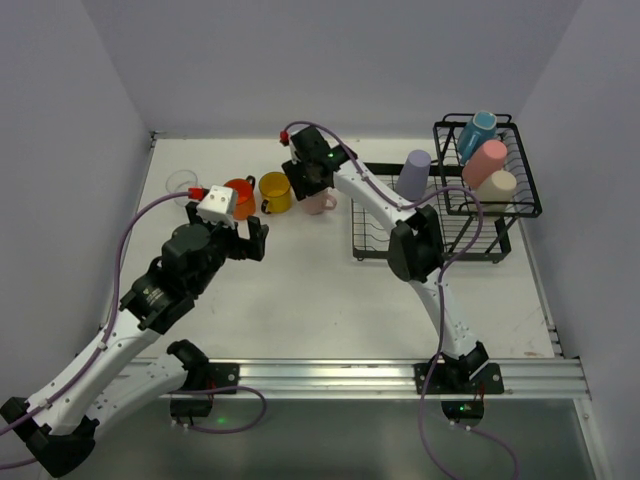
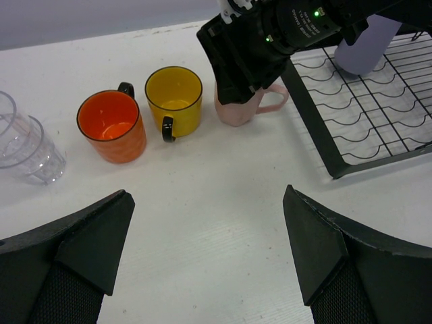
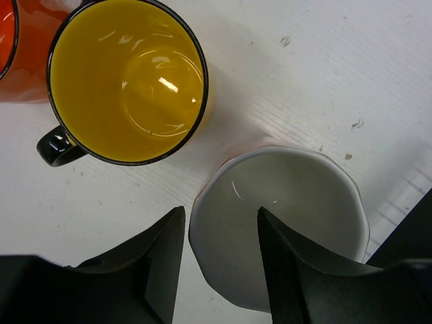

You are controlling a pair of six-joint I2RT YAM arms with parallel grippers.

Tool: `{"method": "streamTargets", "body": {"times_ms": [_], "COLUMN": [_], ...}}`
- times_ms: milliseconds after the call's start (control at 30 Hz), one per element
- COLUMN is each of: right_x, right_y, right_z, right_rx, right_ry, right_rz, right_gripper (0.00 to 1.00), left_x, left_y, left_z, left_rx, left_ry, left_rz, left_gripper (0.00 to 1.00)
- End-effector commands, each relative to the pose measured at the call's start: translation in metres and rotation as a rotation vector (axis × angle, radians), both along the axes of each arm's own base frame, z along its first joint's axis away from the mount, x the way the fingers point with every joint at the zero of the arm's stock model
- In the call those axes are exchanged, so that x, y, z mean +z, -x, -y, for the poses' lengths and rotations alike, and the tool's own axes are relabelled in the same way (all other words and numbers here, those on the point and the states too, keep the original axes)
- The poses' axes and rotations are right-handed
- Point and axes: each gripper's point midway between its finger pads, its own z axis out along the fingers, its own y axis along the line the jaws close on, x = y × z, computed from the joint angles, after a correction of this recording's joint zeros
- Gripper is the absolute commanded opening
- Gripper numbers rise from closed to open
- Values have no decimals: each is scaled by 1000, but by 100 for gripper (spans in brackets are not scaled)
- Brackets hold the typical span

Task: Unload the cups from the dish rack

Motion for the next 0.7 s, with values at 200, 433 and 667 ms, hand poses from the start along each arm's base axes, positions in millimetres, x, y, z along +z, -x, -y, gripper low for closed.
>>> {"method": "streamTargets", "body": {"times_ms": [200, 433, 667], "right_x": [125, 256, 326], "right_y": [-3, 41, 108], "right_z": [-2, 39, 199], "right_rx": [-5, -56, -410], "right_ry": [-219, -411, -476], "right_rz": [224, 473, 707], "right_gripper": [62, 98, 96], "left_x": [9, 14, 23], "left_y": [-2, 0, 8], "left_z": [-2, 0, 6], "left_rx": [3, -16, -72], "left_ry": [4, 17, 52], "left_rz": [46, 57, 79], "left_gripper": [100, 100, 100]}}
